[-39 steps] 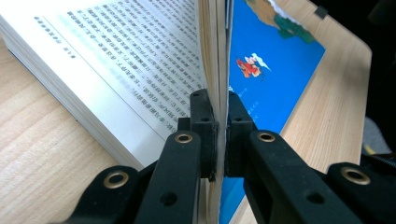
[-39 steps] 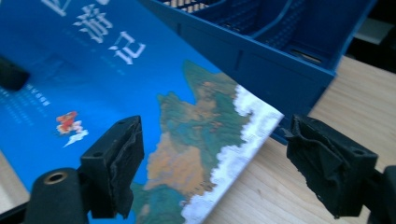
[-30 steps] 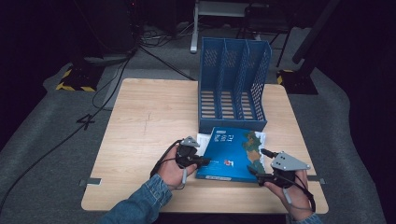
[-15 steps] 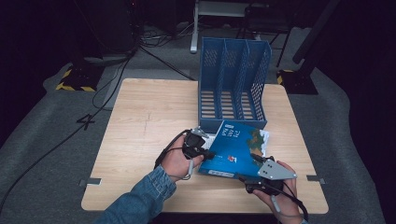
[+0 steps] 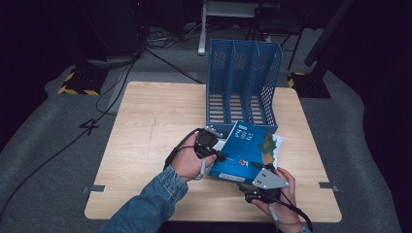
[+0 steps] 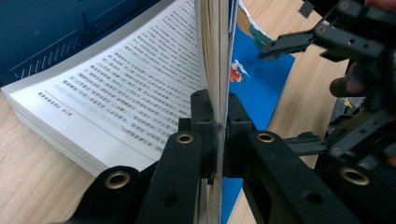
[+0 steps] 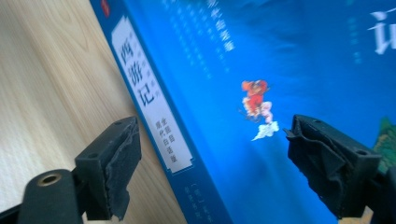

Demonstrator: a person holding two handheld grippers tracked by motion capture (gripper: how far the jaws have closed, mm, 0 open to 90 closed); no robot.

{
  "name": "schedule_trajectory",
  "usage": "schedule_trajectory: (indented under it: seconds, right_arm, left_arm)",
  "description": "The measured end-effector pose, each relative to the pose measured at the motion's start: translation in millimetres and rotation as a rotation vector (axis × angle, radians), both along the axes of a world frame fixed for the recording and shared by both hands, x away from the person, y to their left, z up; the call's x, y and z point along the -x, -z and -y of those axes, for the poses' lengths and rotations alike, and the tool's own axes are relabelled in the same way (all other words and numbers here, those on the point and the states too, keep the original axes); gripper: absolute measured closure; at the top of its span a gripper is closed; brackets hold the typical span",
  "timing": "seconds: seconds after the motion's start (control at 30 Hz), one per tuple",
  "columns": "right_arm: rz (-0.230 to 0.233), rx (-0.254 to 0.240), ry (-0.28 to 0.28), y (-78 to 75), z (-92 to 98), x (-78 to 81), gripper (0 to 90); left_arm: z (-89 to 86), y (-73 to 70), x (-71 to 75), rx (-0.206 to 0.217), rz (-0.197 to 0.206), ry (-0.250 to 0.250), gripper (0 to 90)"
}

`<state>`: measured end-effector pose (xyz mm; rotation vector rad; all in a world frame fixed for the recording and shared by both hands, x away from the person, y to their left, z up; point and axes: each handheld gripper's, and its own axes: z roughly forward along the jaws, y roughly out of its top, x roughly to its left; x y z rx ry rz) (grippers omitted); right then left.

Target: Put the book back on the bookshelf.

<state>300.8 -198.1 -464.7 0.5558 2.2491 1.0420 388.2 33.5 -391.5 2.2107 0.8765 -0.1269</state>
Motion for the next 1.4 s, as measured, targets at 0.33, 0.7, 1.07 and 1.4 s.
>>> schedule_trajectory:
  seconds: [0.33,0.7,1.07,1.4]
  right_arm:
    - [0.101,0.111,0.035,18.1,-12.8,-10.0,10.7]
    - [0.24,0.189,0.082,34.0,-20.5,-18.1,6.1]
    - [0.335,0.3,0.08,43.8,-25.2,-25.4,4.1]
    - [0.385,0.296,0.073,50.5,-20.8,-32.9,3.7]
  left_arm:
    - [-1.8,3.1,-0.8,0.009,-0.013,-0.007,86.1]
    - [-1.2,5.9,-1.6,0.019,-0.036,0.0,86.0]
    - [3.0,7.8,-0.3,0.011,-0.044,0.007,85.7]
    - [4.1,11.0,-3.3,0.04,-0.048,-0.003,85.4]
